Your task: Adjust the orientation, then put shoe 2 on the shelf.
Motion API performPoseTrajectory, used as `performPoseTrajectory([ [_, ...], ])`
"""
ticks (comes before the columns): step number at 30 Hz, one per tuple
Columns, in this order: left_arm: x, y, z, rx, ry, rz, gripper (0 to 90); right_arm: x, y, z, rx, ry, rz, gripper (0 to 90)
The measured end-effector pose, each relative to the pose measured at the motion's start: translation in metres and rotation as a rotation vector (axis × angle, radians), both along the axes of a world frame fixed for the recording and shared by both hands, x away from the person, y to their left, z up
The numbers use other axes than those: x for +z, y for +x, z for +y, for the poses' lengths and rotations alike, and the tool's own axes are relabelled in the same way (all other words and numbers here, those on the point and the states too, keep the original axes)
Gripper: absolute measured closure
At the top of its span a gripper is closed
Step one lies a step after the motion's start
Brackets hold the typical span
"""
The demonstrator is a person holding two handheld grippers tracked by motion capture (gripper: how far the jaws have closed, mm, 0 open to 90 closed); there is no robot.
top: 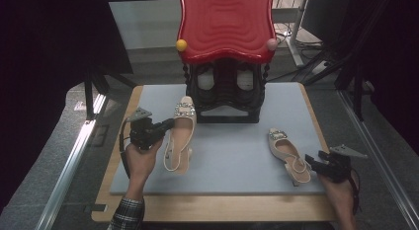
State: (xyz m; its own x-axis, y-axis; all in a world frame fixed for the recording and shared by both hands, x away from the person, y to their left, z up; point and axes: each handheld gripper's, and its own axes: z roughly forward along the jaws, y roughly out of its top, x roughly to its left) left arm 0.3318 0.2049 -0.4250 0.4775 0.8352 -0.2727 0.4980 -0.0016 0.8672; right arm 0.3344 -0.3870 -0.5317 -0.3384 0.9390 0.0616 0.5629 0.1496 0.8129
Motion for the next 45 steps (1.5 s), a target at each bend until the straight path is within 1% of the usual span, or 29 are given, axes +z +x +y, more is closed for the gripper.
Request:
performPoseTrajectory([
  [4,0.004,0.003,0.013,0.036,-0.007,-0.007,88.4,0.000,0.000,0.000,0.000,0.000,-0.002,37.1],
  [10,0.012,0.014,0.029,0.085,-0.023,-0.015,88.4,0.000,0.000,0.000,-0.001,0.003,-0.001,37.1],
  [13,0.015,0.019,0.034,0.100,-0.029,-0.016,88.4,0.000,0.000,0.000,-0.001,0.008,0.000,37.1],
  [17,0.020,0.027,0.042,0.117,-0.034,-0.024,88.4,0.000,0.000,0.000,0.000,0.004,-0.001,37.1],
  [21,0.024,0.035,0.047,0.134,-0.045,-0.035,88.4,0.000,0.000,-0.001,-0.001,0.012,0.002,37.1],
  [26,0.029,0.046,0.052,0.152,-0.042,-0.042,88.4,0.000,0.000,-0.001,0.000,0.011,-0.001,37.1],
  [36,0.038,0.072,0.059,0.180,-0.069,-0.088,88.5,0.000,0.000,-0.001,0.001,0.018,0.001,37.2],
  [39,0.044,0.080,0.059,0.193,-0.069,-0.106,88.5,0.000,0.000,-0.002,0.000,0.020,0.001,37.1],
  [42,0.051,0.088,0.059,0.204,-0.065,-0.135,88.5,0.000,0.000,-0.002,0.000,0.021,0.001,37.1],
  [45,0.058,0.097,0.059,0.206,-0.052,-0.159,88.5,0.000,0.000,-0.002,0.000,0.022,0.001,37.1],
])
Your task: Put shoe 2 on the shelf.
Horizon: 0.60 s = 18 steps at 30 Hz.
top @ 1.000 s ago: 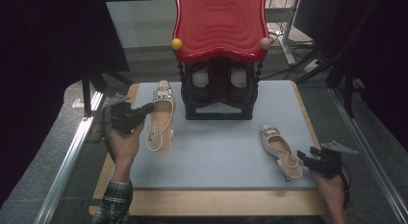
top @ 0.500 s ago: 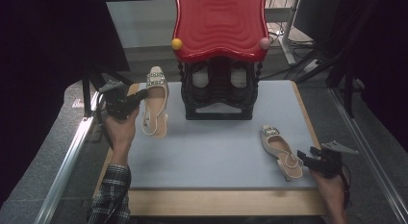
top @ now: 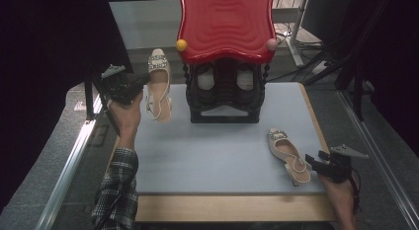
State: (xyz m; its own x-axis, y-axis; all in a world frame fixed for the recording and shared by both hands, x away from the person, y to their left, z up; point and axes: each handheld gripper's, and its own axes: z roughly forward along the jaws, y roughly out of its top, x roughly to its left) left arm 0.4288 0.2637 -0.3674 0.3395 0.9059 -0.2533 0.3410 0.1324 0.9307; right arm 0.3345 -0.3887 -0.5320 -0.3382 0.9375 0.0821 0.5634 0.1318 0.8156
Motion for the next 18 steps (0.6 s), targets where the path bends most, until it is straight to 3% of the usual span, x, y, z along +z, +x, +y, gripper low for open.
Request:
performPoseTrajectory([
  [13,0.028,0.035,0.003,0.024,-0.055,-0.048,88.5,0.000,0.000,-0.001,0.001,0.009,0.001,37.1],
  [18,0.041,0.046,0.002,0.028,-0.058,-0.067,88.7,0.000,0.000,-0.001,0.002,0.011,-0.002,37.0],
])
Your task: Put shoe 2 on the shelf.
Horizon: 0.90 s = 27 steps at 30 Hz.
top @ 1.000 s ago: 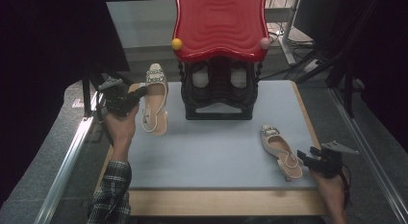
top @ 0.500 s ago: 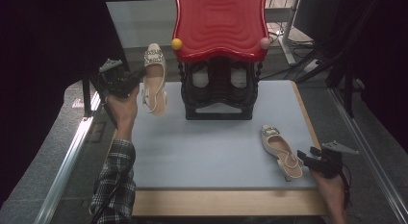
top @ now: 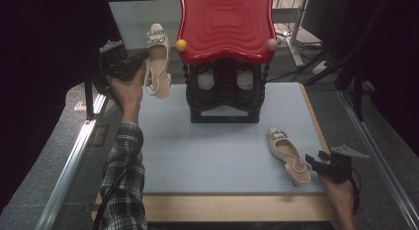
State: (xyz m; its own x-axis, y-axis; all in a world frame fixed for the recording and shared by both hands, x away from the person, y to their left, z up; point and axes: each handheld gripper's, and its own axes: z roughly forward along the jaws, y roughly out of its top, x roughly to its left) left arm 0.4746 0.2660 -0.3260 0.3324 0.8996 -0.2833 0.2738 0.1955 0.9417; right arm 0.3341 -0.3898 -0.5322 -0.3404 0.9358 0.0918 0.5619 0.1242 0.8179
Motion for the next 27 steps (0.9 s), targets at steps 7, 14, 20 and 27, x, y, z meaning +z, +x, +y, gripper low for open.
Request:
performPoseTrajectory([
  [7,0.019,0.015,0.000,0.020,0.012,-0.010,88.8,0.000,0.000,-0.001,-0.001,0.011,0.001,36.9],
  [14,0.040,0.027,0.000,0.017,0.018,-0.029,88.7,0.000,0.000,-0.002,-0.001,0.019,0.001,37.0],
  [20,0.054,0.039,0.001,0.012,0.005,-0.041,88.7,0.000,0.000,-0.002,-0.002,0.021,0.003,37.0],
  [27,0.067,0.047,0.002,0.007,-0.014,-0.042,88.7,0.000,0.000,-0.001,-0.005,0.018,0.001,37.1],
])
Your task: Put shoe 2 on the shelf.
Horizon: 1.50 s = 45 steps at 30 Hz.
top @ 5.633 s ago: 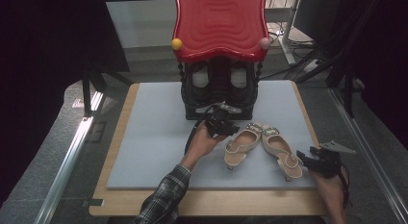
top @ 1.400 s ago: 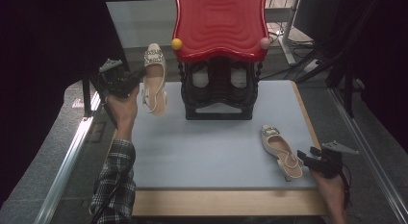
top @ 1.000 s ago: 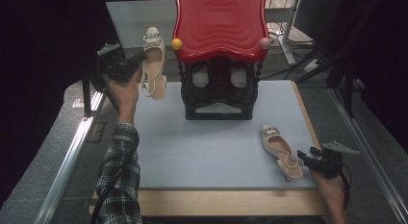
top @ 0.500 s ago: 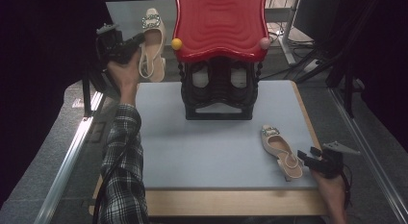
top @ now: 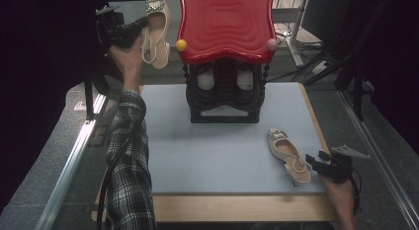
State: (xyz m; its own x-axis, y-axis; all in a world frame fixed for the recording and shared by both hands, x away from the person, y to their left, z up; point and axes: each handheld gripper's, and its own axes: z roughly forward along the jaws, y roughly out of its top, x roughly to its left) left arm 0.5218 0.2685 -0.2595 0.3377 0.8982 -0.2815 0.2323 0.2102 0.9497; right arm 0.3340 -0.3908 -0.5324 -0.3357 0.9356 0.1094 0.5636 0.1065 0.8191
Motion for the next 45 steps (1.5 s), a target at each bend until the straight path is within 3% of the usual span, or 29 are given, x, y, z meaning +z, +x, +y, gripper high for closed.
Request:
performPoseTrajectory([
  [5,0.013,0.004,-0.002,0.004,-0.001,0.003,88.8,0.000,0.000,-0.001,0.001,0.005,0.002,37.1],
  [18,0.055,0.011,-0.010,-0.001,0.001,-0.039,88.8,0.000,0.000,-0.001,0.000,0.014,0.005,37.1],
  [30,0.087,0.015,-0.029,-0.008,-0.008,-0.056,88.8,0.000,0.000,-0.002,0.001,0.024,0.004,37.0],
  [41,0.093,0.021,-0.062,-0.045,-0.023,-0.031,88.7,0.000,0.000,-0.002,0.003,0.024,0.003,36.7],
  [45,0.089,0.025,-0.075,-0.047,0.010,-0.003,88.7,0.000,0.000,-0.002,0.003,0.026,0.003,36.7],
])
